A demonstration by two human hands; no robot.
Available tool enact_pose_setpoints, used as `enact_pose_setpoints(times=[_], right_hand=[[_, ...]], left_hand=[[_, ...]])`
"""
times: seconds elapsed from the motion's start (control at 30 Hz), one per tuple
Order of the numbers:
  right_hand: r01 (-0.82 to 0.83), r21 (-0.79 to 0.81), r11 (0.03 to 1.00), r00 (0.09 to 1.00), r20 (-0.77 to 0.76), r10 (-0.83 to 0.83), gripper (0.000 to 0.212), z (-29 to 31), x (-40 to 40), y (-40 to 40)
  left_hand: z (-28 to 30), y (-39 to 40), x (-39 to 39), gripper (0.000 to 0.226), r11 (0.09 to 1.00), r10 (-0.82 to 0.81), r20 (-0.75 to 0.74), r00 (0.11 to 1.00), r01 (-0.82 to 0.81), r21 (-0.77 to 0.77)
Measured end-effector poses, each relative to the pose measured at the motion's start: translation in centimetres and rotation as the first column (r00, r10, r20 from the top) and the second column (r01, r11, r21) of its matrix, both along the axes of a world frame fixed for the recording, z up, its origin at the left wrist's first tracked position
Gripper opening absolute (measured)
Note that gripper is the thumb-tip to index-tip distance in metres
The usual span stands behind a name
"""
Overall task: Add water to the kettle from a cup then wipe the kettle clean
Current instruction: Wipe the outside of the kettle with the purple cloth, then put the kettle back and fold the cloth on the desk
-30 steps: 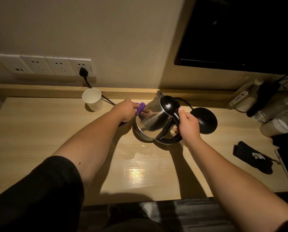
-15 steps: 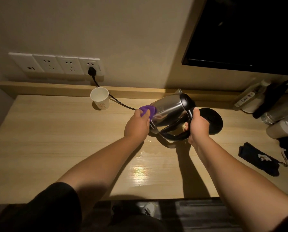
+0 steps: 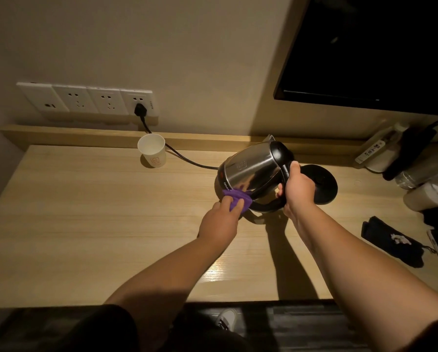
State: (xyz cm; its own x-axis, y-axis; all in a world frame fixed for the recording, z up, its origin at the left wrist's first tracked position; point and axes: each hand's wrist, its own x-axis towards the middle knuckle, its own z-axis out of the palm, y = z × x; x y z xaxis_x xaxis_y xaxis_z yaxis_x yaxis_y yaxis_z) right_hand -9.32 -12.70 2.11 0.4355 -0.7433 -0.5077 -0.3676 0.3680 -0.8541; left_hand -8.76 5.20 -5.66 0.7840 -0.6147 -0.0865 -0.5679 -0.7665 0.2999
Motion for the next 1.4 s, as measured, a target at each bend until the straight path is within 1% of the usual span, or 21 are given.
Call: enact_pose_setpoints(times=[0.07, 0.13, 0.2, 0.27, 0.33, 0.5, 0.6, 0.7, 0.83, 0.9, 0.97, 1.1, 1.17, 1.23, 1.3, 1.33, 1.37, 1.4], right_hand=[[-0.005, -0.013, 1.000, 1.000, -0.007, 0.005, 0.038, -0.1, -0.1, -0.2], [-0.032, -0.056, 0.998, 0.999, -0.017, 0.031, 0.039, -0.2, -0.3, -0.4], [-0.097, -0.160, 0.982, 0.994, -0.061, 0.088, 0.045, -0.3, -0.3, -0.5], [-0.150, -0.241, 0.959, 0.987, -0.088, 0.132, 0.050, -0.2, -0.5, -0.6], [-0.190, -0.286, 0.939, 0.981, -0.095, 0.169, 0.051, 0.1, -0.6, -1.0], [-0.295, -0.336, 0.894, 0.955, -0.125, 0.268, 0.045, 0.6, -1.2, -2.1], [-0.373, -0.393, 0.841, 0.928, -0.162, 0.336, 0.040, 0.7, -1.5, -2.9], [-0.474, -0.445, 0.760, 0.880, -0.230, 0.415, 0.036, 0.4, -1.9, -4.2], [-0.584, -0.484, 0.652, 0.810, -0.299, 0.504, 0.036, 0.4, -2.5, -6.2], [-0.639, -0.487, 0.595, 0.765, -0.322, 0.558, 0.031, 0.7, -2.9, -6.9], [-0.686, -0.468, 0.558, 0.721, -0.333, 0.607, 0.028, 0.9, -3.1, -8.1], [-0.797, -0.384, 0.466, 0.597, -0.388, 0.702, 0.036, 1.7, -2.7, -11.0], [-0.844, -0.351, 0.406, 0.529, -0.417, 0.739, 0.038, 2.4, -2.4, -12.3], [-0.883, -0.316, 0.347, 0.463, -0.469, 0.752, 0.043, 3.0, -2.0, -13.2], [-0.904, -0.289, 0.315, 0.426, -0.546, 0.721, 0.055, 3.4, -1.8, -13.6], [-0.899, -0.312, 0.307, 0.436, -0.594, 0.676, 0.060, 3.6, -1.8, -13.5], [-0.880, -0.375, 0.290, 0.472, -0.638, 0.609, 0.064, 3.9, -1.8, -13.1], [-0.850, -0.467, 0.246, 0.520, -0.662, 0.540, 0.066, 4.3, -1.9, -12.3]], left_hand=[[0.0, 0.0, 0.3, 0.065, 1.000, -0.015, -0.012, 1.000, 0.015, -0.010], [0.0, 0.3, 0.8, 0.054, 0.996, -0.092, -0.051, 0.994, 0.092, -0.012], [-0.1, 0.9, 1.4, 0.040, 0.978, -0.205, -0.151, 0.967, 0.207, -0.001], [0.0, 1.5, 1.5, 0.038, 0.968, -0.239, -0.257, 0.936, 0.251, 0.013], [0.0, 2.3, 1.4, 0.039, 0.975, -0.209, -0.302, 0.930, 0.224, 0.014], [0.5, 3.8, 1.7, 0.041, 0.989, -0.141, -0.339, 0.930, 0.149, -0.001], [1.1, 4.3, 2.0, 0.040, 0.996, -0.090, -0.356, 0.930, 0.091, -0.013], [1.6, 4.7, 2.4, 0.041, 0.999, -0.048, -0.379, 0.924, 0.045, -0.015], [1.8, 5.3, 2.8, 0.041, 0.999, -0.013, -0.396, 0.918, 0.000, -0.033], [1.9, 5.7, 2.9, 0.040, 0.999, 0.004, -0.405, 0.914, -0.021, -0.037], [2.0, 6.1, 2.8, 0.040, 0.999, 0.020, -0.415, 0.910, -0.037, -0.033], [2.0, 6.8, 2.3, 0.040, 0.999, 0.022, -0.437, 0.899, -0.032, -0.016], [2.0, 7.0, 2.1, 0.040, 0.998, 0.024, -0.471, 0.882, -0.047, -0.037], [2.5, 7.1, 1.9, 0.039, 0.987, 0.038, -0.557, 0.830, -0.119, -0.110], [3.3, 7.3, 1.7, 0.035, 0.943, 0.020, -0.694, 0.720, -0.245, -0.227], [3.9, 7.4, 1.6, 0.033, 0.909, -0.003, -0.761, 0.648, -0.315, -0.272], [4.4, 7.6, 1.6, 0.031, 0.872, -0.028, -0.818, 0.575, -0.386, -0.301], [4.9, 7.8, 1.6, 0.029, 0.836, -0.051, -0.861, 0.506, -0.450, -0.314]])
